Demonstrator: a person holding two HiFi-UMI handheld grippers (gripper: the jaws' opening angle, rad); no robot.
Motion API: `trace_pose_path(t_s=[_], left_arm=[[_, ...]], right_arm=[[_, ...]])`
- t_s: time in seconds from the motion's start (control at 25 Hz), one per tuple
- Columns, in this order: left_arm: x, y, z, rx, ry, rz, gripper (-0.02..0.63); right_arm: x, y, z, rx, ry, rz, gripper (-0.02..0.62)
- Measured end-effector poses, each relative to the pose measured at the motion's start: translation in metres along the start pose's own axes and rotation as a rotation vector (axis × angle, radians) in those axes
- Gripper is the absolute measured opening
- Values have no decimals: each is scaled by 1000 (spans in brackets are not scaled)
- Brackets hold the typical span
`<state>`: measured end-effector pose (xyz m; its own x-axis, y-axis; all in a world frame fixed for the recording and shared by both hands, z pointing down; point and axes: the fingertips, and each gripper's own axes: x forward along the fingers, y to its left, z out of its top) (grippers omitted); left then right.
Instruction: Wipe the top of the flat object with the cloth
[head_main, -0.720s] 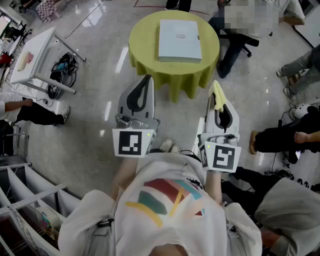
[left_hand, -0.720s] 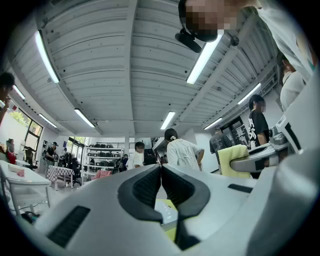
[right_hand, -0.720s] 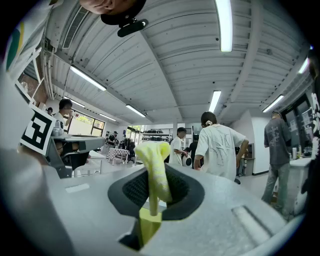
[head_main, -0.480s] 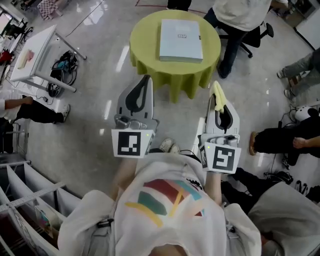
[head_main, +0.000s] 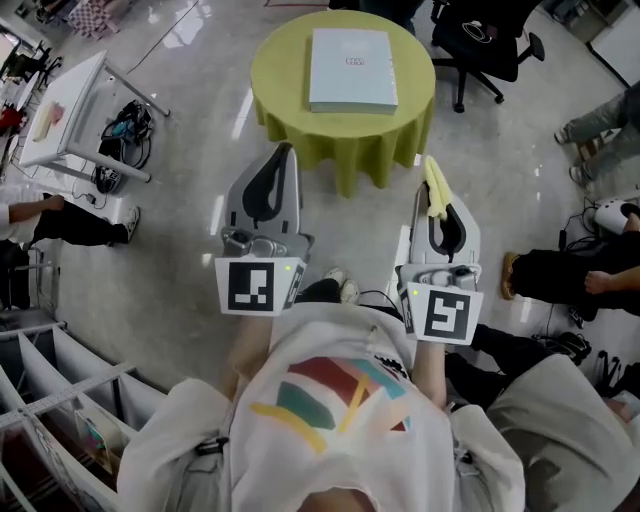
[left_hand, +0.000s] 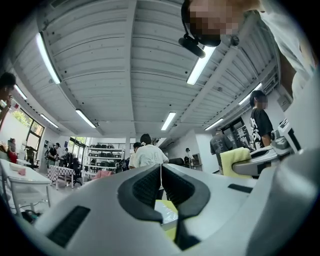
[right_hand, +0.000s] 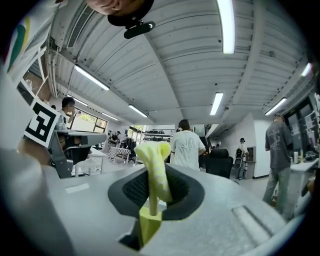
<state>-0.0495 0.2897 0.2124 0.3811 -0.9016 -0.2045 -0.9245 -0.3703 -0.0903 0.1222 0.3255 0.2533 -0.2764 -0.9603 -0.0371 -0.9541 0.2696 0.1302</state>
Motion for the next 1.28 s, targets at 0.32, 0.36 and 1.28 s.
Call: trace_pose_path(t_s=[0.32,0.36,1.28], left_arm=[[-2,-8,-3,-18,-9,10,17],[1,-8,-4,-23,-11,13,17],[226,83,-67,-83,-30,-52,17]], right_arm=[[-8,-12,-19,12,31,-4,26],[-6,-15,-19,10,29,-8,26],[192,-73,-24,-124,45,-72,28]])
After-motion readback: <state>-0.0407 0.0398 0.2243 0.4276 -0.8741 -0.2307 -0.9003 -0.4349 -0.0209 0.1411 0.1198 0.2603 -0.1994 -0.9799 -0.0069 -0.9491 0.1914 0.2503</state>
